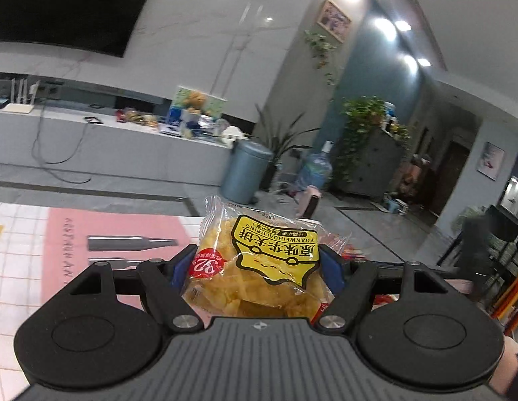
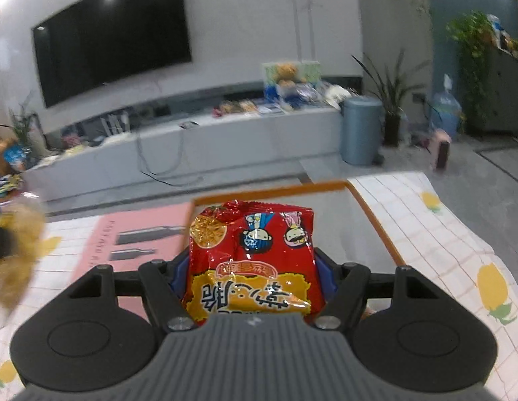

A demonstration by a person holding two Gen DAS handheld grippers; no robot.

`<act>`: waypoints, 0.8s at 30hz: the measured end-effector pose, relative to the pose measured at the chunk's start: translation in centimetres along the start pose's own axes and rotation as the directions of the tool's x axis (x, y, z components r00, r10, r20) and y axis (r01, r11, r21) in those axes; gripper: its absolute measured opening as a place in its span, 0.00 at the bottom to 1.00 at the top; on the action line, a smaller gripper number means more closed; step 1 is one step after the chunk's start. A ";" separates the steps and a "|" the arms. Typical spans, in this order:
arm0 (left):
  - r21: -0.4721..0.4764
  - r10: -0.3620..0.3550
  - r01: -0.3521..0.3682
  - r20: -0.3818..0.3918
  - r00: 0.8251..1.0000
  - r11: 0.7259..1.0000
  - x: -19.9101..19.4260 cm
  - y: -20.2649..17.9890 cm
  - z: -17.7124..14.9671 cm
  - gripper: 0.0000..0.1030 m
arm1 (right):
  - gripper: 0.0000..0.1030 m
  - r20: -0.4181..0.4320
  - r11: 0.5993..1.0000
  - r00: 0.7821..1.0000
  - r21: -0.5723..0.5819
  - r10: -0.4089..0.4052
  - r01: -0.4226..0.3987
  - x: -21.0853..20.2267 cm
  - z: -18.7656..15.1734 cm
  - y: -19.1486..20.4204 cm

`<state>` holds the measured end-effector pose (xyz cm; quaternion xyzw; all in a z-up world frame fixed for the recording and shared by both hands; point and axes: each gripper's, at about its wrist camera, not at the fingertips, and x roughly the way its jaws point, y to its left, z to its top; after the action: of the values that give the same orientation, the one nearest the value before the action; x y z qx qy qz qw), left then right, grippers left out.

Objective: Organize snacks
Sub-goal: 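Lift and carry both bags over the orange box with both grippers, then open the right gripper over the box while the left lowers the cracker bag in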

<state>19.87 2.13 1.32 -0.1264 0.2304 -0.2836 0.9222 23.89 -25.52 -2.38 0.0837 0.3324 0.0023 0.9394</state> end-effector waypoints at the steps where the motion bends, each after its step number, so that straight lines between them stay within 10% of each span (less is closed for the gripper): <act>1: 0.004 -0.013 0.013 -0.001 1.000 1.000 0.1 -0.3 0.0 0.84 | 0.67 -0.020 1.000 1.000 0.001 0.001 -0.001 0.7 0.2 -0.1; 13: 0.040 -0.031 0.032 -0.016 0.999 0.999 0.8 -2.4 -0.6 0.84 | 0.83 -0.164 0.997 0.984 0.045 0.069 -0.062 8.9 1.3 0.5; 24: 0.047 0.001 0.003 -0.069 0.998 0.999 1.9 -5.5 -1.9 0.84 | 0.96 -0.087 0.918 0.988 0.388 0.130 -0.087 0.2 1.9 -6.9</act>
<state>17.80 -3.58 1.01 -0.0949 0.2551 -0.2935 0.9164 24.89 -32.60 -2.17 0.2835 0.3731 -0.0059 0.8834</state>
